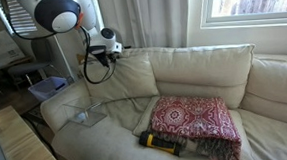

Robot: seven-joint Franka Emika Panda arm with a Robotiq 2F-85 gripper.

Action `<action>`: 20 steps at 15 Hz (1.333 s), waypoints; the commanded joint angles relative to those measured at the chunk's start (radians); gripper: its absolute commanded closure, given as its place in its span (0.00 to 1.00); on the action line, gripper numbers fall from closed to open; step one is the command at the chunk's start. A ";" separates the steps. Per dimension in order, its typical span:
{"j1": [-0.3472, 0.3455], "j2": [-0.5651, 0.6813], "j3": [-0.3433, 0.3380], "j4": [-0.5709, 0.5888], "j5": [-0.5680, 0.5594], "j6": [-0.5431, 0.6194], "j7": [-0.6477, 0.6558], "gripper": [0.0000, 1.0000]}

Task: Pick up the white pillow and place it on the left corner on the couch

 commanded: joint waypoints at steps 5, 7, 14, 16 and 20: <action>0.045 -0.087 -0.191 -0.039 0.019 -0.047 0.077 0.00; 0.045 -0.147 -0.247 -0.093 0.021 -0.080 0.126 0.00; -0.004 -0.341 -0.320 -0.267 0.016 -0.215 0.246 0.00; -0.034 -0.393 -0.335 -0.317 0.005 -0.263 0.279 0.00; -0.111 -0.508 -0.358 -0.440 0.017 -0.351 0.248 0.00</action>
